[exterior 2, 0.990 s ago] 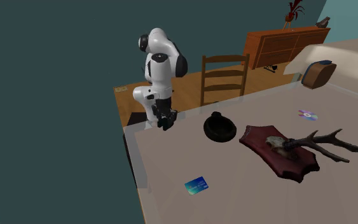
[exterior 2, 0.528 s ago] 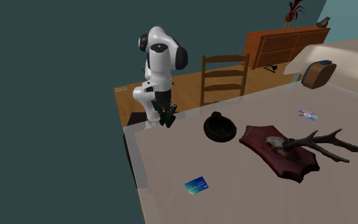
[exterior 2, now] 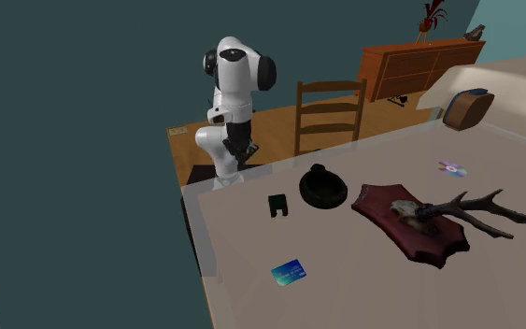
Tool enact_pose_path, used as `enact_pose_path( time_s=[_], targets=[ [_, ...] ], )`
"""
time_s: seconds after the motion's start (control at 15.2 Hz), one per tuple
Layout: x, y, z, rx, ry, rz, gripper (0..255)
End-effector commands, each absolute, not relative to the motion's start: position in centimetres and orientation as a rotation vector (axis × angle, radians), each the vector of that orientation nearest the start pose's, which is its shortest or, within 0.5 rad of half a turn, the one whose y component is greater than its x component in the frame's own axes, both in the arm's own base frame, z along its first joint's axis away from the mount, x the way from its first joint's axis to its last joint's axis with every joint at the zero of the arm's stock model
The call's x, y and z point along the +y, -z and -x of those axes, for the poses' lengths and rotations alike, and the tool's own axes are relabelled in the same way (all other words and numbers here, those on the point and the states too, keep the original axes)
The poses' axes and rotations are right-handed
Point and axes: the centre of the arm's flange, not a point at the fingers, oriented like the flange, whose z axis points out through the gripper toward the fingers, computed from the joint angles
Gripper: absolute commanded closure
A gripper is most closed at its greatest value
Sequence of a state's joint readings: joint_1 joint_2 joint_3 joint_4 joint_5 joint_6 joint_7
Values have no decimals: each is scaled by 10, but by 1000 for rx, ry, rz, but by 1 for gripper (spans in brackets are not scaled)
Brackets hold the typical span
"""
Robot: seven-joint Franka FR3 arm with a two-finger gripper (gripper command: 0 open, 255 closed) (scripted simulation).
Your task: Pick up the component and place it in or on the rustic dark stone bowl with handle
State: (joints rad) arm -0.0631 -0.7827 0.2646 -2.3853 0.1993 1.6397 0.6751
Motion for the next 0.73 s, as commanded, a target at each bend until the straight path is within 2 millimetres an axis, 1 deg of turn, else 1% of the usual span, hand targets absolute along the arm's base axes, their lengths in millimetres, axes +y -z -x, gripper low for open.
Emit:
enact_pose_path(
  time_s=[0.0,0.13,0.2,0.59,0.66],
  targets=[
    [105,-570,-308,860,21,3000,0],
    [91,-571,-365,1063,-332,2888,0],
    [90,-571,-366,1069,-342,2883,0],
    [94,-540,-360,1069,-342,2883,0],
    [95,-532,-359,1069,-342,2883,0]
  ],
)
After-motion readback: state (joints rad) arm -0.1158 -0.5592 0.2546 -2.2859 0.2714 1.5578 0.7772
